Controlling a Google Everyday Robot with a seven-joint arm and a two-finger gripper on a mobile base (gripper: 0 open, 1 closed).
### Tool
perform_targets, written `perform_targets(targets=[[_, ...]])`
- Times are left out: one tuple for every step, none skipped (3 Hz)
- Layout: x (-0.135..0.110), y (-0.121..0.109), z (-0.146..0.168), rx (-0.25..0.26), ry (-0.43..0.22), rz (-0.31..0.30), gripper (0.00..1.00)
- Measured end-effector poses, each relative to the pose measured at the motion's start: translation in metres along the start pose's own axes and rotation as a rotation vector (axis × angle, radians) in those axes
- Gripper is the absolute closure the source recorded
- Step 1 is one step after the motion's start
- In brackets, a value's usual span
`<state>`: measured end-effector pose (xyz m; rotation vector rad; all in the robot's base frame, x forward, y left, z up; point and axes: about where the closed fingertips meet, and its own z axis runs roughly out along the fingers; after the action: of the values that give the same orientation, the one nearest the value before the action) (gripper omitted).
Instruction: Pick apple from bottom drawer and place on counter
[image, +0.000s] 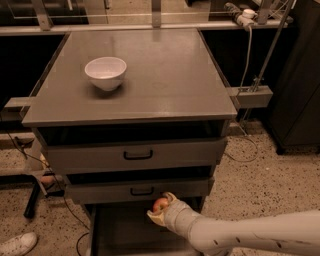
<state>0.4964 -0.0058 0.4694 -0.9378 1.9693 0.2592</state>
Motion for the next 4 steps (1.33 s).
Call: perform_targets(targets=[[-0.026,-0.01,-0.031,0.056,0.026,-0.033,1.0],[-0.051,-0.018,-0.054,0.1,0.028,-0.08,1.0],[-0.056,-0.022,-0.057,0.11,0.024,-0.087,1.0],[-0.075,-0.03,-0.066,0.11,-0.019,-0.06,1.0]])
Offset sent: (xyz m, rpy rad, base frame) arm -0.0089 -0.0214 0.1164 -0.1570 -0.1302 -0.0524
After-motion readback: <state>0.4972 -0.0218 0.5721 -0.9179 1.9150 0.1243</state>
